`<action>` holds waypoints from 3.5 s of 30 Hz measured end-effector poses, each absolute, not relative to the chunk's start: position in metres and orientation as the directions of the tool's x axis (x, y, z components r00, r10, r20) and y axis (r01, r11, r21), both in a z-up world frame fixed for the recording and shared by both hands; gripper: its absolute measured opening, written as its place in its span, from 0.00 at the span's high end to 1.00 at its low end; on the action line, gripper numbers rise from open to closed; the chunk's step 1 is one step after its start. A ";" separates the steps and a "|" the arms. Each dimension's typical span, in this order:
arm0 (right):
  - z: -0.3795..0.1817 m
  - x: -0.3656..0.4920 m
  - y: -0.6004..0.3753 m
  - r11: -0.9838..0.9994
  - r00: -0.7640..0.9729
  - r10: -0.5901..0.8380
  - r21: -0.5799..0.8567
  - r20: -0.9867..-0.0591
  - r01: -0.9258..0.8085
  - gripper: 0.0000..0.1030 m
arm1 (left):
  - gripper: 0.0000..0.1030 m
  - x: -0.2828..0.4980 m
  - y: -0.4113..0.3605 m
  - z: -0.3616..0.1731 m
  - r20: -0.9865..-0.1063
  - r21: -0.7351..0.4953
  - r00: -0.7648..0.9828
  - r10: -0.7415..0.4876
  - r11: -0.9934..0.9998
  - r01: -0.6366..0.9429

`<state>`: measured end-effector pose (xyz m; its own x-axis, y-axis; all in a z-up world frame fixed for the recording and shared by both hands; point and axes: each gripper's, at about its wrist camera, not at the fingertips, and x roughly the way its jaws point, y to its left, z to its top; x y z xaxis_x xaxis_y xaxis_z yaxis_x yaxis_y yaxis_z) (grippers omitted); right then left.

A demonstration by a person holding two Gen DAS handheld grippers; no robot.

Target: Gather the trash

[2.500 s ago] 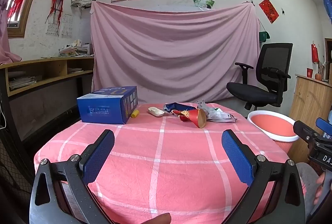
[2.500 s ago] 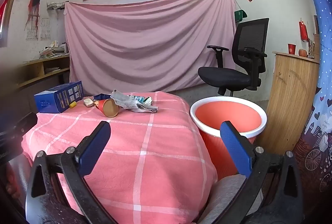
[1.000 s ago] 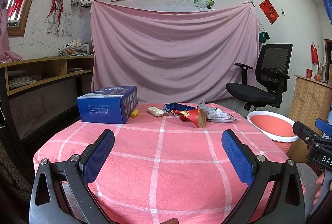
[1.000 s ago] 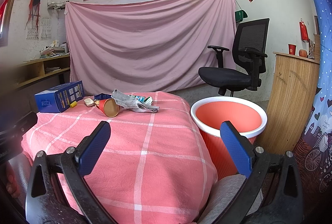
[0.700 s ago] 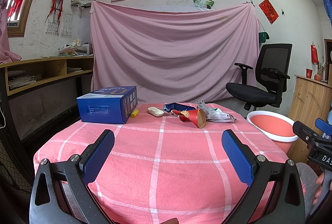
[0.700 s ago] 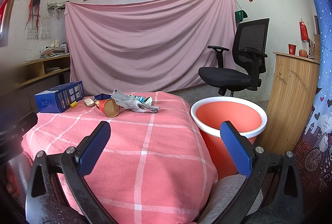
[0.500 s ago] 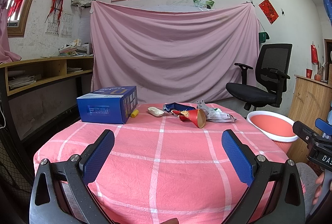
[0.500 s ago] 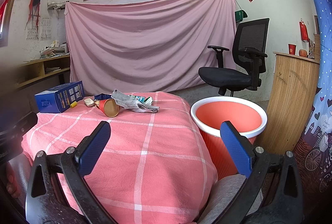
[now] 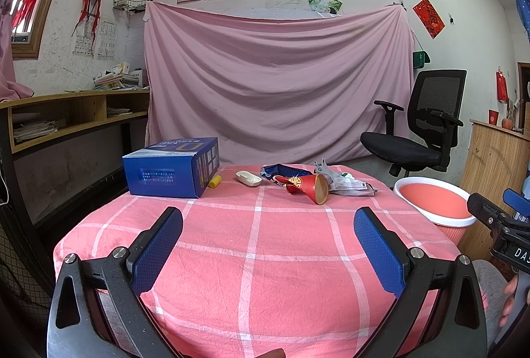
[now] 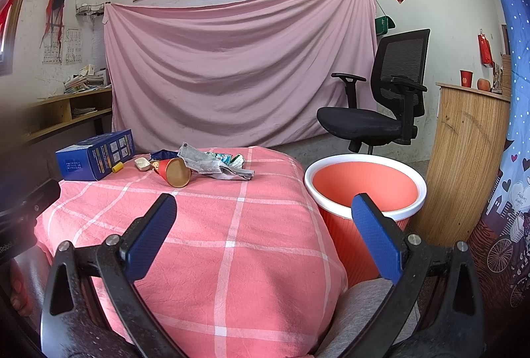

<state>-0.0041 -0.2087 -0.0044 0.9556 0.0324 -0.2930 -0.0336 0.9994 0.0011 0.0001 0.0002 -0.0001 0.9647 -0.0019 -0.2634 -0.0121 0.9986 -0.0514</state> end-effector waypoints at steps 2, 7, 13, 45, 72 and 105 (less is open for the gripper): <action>-0.004 -0.004 -0.209 0.999 0.955 0.032 0.001 -0.293 -0.033 0.00 | 0.02 0.000 0.000 0.000 -0.263 -0.051 0.965 -0.002 0.999 -0.012; -0.004 -0.004 -0.209 0.999 0.955 0.032 0.001 -0.293 -0.033 0.00 | 0.02 0.000 0.000 0.000 -0.263 -0.052 0.965 -0.002 0.999 -0.012; -0.005 -0.004 -0.209 0.999 0.955 0.033 0.002 -0.293 -0.034 0.00 | 0.02 0.000 0.000 0.000 -0.263 -0.051 0.965 -0.002 0.999 -0.012; 0.043 0.066 -0.217 0.995 0.989 0.092 -0.029 -0.118 -0.096 0.00 | 0.02 0.088 -0.006 0.025 -0.204 -0.056 0.978 0.036 0.997 -0.049; -0.024 0.248 -0.194 0.884 0.691 0.405 0.064 -0.600 -0.463 0.10 | 0.15 0.227 -0.020 -0.021 -0.589 -0.036 0.799 -0.117 0.992 0.119; -0.037 0.248 -0.175 0.848 0.601 0.440 0.088 -0.667 -0.523 0.78 | 0.86 0.229 -0.011 -0.018 -0.639 -0.197 0.731 -0.237 0.970 0.142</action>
<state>0.2480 -0.1748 -0.0374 0.6013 0.4403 -0.6667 -0.5231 0.8477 0.0880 0.2291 -0.0109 -0.0184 0.7313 -0.2375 -0.6394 0.1423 0.9699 -0.1975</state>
